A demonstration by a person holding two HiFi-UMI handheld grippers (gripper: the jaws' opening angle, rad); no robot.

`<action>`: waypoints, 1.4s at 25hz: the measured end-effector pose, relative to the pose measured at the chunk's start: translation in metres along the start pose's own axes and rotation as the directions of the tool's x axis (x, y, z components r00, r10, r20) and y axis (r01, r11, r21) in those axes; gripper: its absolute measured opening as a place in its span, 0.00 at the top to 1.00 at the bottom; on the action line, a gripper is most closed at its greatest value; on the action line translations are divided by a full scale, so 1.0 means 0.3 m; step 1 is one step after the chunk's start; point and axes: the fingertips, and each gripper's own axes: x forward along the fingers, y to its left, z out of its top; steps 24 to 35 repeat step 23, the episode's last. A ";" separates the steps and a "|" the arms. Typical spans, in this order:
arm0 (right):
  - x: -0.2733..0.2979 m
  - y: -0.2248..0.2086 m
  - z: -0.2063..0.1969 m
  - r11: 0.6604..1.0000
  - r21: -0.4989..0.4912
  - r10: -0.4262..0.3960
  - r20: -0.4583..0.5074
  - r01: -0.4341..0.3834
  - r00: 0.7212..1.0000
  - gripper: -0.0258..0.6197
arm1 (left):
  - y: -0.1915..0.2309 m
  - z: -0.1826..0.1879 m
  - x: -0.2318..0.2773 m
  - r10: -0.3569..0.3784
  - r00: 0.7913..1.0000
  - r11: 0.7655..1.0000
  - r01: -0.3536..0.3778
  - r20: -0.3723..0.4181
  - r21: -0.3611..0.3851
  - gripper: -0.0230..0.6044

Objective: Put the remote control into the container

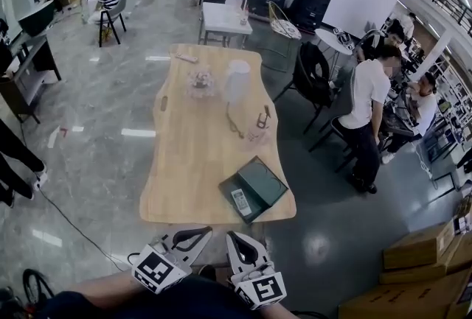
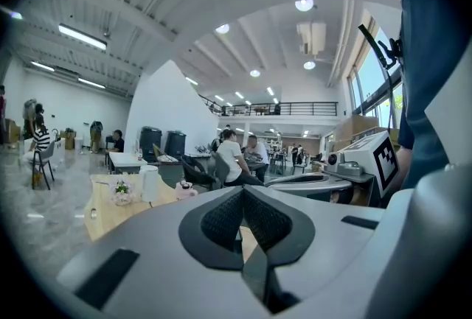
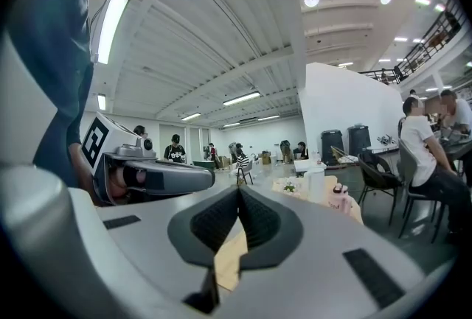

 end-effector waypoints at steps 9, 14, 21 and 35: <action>0.008 0.014 -0.030 0.999 -0.020 0.026 -0.014 -0.026 1.000 0.93 | -0.001 -0.013 -0.017 0.006 1.000 0.999 -0.006 -0.002 -0.042 0.94; 0.001 0.024 -0.015 1.000 -0.009 0.021 -0.008 -0.021 1.000 0.93 | -0.004 -0.011 -0.028 0.003 1.000 1.000 -0.003 0.003 -0.022 0.94; -0.011 0.029 0.003 1.000 -0.001 0.023 -0.009 -0.023 1.000 0.93 | -0.019 -0.007 -0.032 0.001 1.000 1.000 -0.001 0.004 -0.028 0.94; -0.012 0.031 0.006 1.000 -0.010 0.027 -0.008 -0.027 1.000 0.93 | -0.024 0.006 -0.034 -0.002 1.000 1.000 0.002 0.004 -0.031 0.94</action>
